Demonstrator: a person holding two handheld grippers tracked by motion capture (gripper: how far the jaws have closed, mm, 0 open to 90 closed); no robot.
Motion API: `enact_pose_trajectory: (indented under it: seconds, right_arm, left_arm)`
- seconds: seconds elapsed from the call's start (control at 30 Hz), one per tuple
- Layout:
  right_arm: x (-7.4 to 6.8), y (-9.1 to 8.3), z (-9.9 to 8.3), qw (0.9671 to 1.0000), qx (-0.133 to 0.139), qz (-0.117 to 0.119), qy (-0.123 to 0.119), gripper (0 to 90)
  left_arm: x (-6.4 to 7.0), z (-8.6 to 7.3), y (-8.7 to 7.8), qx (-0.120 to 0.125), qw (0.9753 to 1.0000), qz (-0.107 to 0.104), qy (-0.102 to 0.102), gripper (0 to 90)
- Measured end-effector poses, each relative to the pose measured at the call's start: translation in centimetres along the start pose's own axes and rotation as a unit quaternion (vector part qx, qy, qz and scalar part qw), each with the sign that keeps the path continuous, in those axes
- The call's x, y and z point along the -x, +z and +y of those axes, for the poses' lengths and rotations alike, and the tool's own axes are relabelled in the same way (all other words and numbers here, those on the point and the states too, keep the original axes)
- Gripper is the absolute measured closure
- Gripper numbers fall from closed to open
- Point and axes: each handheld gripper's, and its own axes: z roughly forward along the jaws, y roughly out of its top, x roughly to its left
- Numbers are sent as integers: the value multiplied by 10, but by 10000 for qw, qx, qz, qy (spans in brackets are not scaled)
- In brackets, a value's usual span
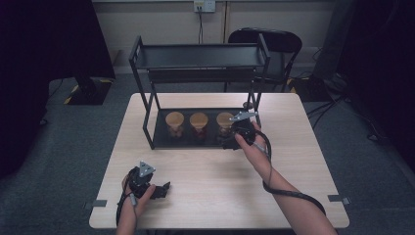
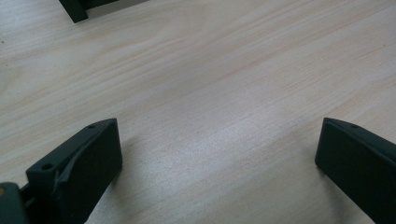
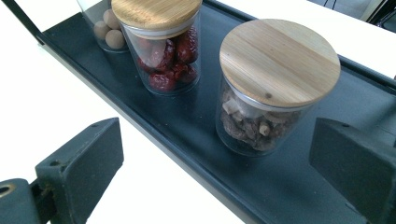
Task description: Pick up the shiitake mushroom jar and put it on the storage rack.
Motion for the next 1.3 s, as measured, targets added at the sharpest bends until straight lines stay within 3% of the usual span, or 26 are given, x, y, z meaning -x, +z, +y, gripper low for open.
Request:
enact_pose_trajectory:
  seconds: [0.67,1.3]
  right_arm:
    - [-10,-6,-9,9996,-17,230,-137,24]
    - [-13,-18,-30,9987,-33,440,-237,24]
  left_arm:
    - [0,0,0,1,10000,0,0,2]
    - [0,0,0,0,10000,0,1,2]
